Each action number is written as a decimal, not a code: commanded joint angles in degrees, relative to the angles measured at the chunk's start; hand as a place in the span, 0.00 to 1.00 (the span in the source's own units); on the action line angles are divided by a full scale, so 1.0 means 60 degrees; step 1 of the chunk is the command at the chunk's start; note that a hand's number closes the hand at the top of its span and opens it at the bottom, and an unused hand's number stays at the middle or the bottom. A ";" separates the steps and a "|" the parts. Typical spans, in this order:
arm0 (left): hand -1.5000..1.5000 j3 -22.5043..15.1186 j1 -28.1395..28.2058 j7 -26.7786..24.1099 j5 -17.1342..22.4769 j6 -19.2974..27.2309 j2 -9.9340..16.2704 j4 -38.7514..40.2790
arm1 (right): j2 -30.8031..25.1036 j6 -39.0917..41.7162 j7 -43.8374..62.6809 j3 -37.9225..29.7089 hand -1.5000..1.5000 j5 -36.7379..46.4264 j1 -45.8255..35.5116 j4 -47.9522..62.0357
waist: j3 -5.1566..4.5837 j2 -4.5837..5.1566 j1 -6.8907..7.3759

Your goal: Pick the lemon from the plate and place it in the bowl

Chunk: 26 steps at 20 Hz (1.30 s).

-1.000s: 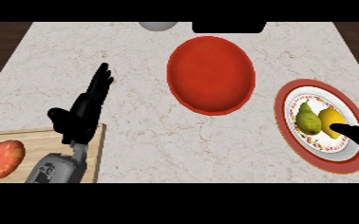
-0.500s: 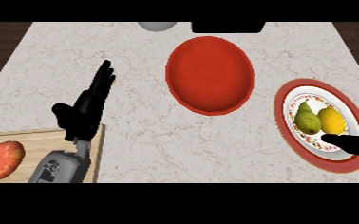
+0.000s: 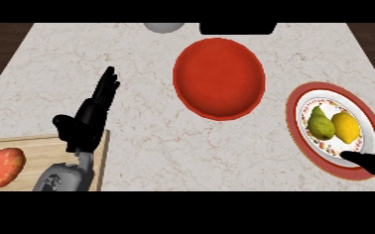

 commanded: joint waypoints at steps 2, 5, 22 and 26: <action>0.50 0.0394 -0.0214 0.0598 -0.0174 -0.0289 -0.0047 -0.0328 | 0.0348 0.0550 -0.0560 -0.0589 0.00 -0.0303 0.0126 0.0104 | -0.0002 0.0000 0.0002; 0.50 0.0066 -0.0408 -0.0146 -0.0645 -0.0038 -0.0689 0.0630 | 0.0695 0.0163 -0.0606 -0.0302 0.00 -0.0022 -0.0646 0.0738 | -0.0003 0.0011 0.0003; 0.50 0.1015 -0.0277 0.0728 -0.0697 -0.0946 -0.0606 -0.0299 | 0.1417 0.0048 -0.2311 -0.0720 0.00 0.0347 -0.1023 0.2981 | -0.0002 0.0006 0.0026; 0.50 0.0676 0.0093 -0.0029 -0.0961 -0.0712 -0.0989 0.0118 | 0.1280 -0.0785 -0.2187 -0.0362 0.00 0.1719 -0.1313 0.3965 | -0.0002 0.0017 0.0057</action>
